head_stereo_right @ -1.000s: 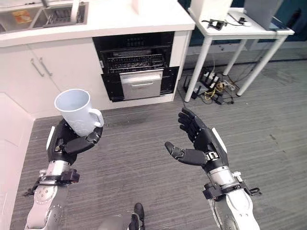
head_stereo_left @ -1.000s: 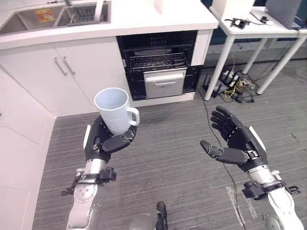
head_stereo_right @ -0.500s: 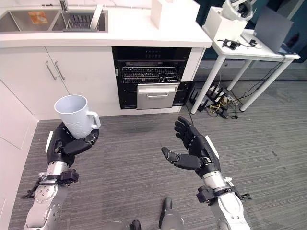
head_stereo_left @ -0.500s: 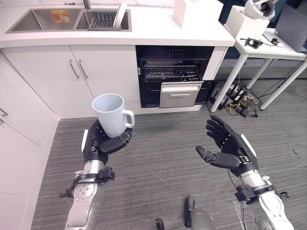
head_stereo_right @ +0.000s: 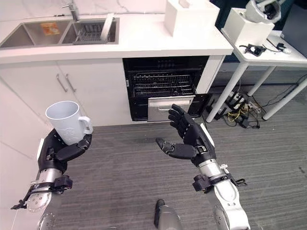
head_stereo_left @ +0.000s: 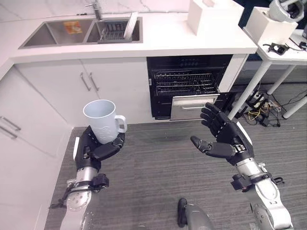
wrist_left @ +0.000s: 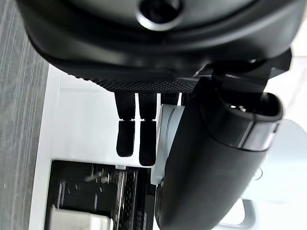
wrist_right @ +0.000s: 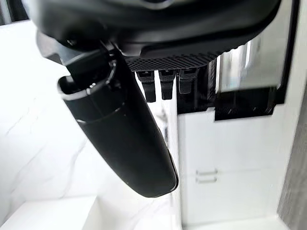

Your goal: Place the dishes in the dishwasher.

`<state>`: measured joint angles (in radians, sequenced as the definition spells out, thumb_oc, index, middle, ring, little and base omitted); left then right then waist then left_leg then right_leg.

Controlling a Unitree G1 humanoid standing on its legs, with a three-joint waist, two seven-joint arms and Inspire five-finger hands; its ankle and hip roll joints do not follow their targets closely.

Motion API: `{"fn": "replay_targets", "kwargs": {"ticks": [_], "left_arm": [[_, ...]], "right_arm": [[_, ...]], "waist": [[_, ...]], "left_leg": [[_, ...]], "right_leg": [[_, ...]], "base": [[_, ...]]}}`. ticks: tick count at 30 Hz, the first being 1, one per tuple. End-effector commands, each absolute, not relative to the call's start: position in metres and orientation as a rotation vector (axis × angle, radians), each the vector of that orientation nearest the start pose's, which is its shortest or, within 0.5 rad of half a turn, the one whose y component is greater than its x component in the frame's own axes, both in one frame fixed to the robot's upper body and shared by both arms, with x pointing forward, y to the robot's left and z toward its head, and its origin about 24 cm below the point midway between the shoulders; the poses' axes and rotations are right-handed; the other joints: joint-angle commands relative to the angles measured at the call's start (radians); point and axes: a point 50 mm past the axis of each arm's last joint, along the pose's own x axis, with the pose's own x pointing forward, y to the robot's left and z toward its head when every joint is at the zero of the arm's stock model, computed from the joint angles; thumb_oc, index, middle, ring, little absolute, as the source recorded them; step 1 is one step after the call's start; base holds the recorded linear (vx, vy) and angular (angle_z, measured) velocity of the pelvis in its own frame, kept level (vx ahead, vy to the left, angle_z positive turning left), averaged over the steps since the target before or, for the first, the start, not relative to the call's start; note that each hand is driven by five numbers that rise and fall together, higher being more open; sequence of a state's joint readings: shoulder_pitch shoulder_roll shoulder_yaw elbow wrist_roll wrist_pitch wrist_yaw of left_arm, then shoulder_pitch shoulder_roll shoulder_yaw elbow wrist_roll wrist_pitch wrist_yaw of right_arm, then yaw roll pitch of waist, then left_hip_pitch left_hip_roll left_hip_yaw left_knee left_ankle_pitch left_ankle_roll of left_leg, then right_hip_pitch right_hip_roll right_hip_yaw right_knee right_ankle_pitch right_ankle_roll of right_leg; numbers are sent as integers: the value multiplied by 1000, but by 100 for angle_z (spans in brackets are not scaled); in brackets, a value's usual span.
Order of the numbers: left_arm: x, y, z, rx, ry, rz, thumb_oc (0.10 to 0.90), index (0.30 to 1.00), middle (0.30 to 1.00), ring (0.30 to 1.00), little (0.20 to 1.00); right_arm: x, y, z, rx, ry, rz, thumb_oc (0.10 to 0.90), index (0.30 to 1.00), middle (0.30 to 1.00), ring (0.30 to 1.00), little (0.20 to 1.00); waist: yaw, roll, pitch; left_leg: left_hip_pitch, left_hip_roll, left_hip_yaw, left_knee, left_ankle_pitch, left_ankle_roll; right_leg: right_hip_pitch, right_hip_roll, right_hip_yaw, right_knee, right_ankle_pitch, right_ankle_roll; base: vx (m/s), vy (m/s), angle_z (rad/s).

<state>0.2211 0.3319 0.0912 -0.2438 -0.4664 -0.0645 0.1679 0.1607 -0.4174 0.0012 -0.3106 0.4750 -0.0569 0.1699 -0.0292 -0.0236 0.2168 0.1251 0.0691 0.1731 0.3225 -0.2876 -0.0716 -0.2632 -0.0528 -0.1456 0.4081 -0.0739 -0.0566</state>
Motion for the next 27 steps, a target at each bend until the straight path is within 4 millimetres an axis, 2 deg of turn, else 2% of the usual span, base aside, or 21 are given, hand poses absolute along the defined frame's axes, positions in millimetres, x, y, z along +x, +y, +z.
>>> {"fn": "replay_targets", "kwargs": {"ticks": [1,2,3,5,7,8,10,11,12,13,15,20,22,27], "left_arm": [[213,230,123,-115,-376,138,400,300,300,300,300],[212,231,121,-114,-374,139,400,300,300,300,300],[211,231,120,-115,-372,144,400,300,300,300,300],[212,230,117,-118,-370,148,400,300,300,300,300],[214,228,115,-116,-368,138,400,300,300,300,300],[216,224,115,-111,-364,117,400,300,300,300,300],[216,223,115,-103,-362,109,400,300,300,300,300],[214,223,114,-98,-362,108,400,300,300,300,300],[214,222,113,-103,-361,103,400,300,300,300,300],[214,221,111,-103,-358,98,400,300,300,300,300],[215,221,109,-109,-351,94,400,300,300,300,300],[214,224,110,-119,-357,126,400,300,300,300,300],[215,224,113,-118,-367,118,400,300,300,300,300],[218,221,119,-107,-390,114,400,300,300,300,300]], "right_arm": [[213,-204,140,54,-426,263,800,900,900,900,900],[211,-206,138,51,-416,266,800,900,900,900,900],[211,-207,137,49,-411,272,800,900,900,900,900],[211,-207,133,53,-407,279,800,900,900,900,900],[211,-208,133,56,-409,269,800,900,900,900,900],[212,-208,133,59,-414,252,800,900,900,900,900],[213,-207,133,63,-419,249,800,900,900,900,900],[215,-205,132,64,-422,256,800,900,900,900,900],[215,-202,131,55,-423,256,800,900,900,900,900],[214,-201,131,46,-422,254,800,900,900,900,900],[213,-202,131,47,-413,254,800,900,900,900,900],[207,-202,127,51,-388,289,800,900,900,900,900],[205,-204,127,48,-393,290,800,900,900,900,900],[207,-200,129,54,-419,295,800,900,900,900,900]], "waist": [[-30,-16,-84],[-26,-25,-85],[-21,-30,-81],[-21,-37,-69],[-23,-39,-62],[-16,-40,-52],[-11,-32,-42],[-4,-9,-28],[9,32,-15],[19,43,-12],[29,49,-11],[25,41,-24],[22,37,-36],[37,14,-51]], "left_leg": [[-26,21,-34,-22,54,33],[-16,8,-44,-22,104,28],[-25,-3,-54,17,124,27],[-93,-2,-27,195,141,32],[-130,1,-14,233,133,43],[-155,-28,-18,189,97,66],[-145,-57,-13,76,89,73],[-174,-68,-10,-22,83,65],[-300,-49,-20,-22,125,35],[-355,-41,-30,-22,157,23],[-404,-25,-17,-22,183,19],[-368,-20,-9,-22,149,43],[-361,-10,13,-22,140,52],[-341,-34,7,-22,119,75]], "right_leg": [[100,-52,21,-108,-102,129],[109,-45,33,-108,-113,115],[118,-41,38,-108,-121,105],[145,-34,32,-108,-136,79],[153,-33,24,-108,-137,76],[165,-34,15,-108,-140,80],[177,-27,10,-108,-149,90],[191,-3,7,-108,-159,100],[217,46,-12,-108,-185,102],[237,67,-16,-108,-204,95],[267,85,-23,-108,-231,84],[298,76,-21,-108,-259,89],[301,73,-31,-108,-259,90],[329,53,-38,-108,-262,95]], "base": [[229,-370,-64],[207,-352,-48],[145,-293,-49],[91,-236,-48],[69,-139,-11],[107,-111,7],[130,-23,40],[201,38,51],[262,44,43],[278,43,16],[271,53,-17],[214,93,-36],[187,98,-43],[227,140,-10]]}}
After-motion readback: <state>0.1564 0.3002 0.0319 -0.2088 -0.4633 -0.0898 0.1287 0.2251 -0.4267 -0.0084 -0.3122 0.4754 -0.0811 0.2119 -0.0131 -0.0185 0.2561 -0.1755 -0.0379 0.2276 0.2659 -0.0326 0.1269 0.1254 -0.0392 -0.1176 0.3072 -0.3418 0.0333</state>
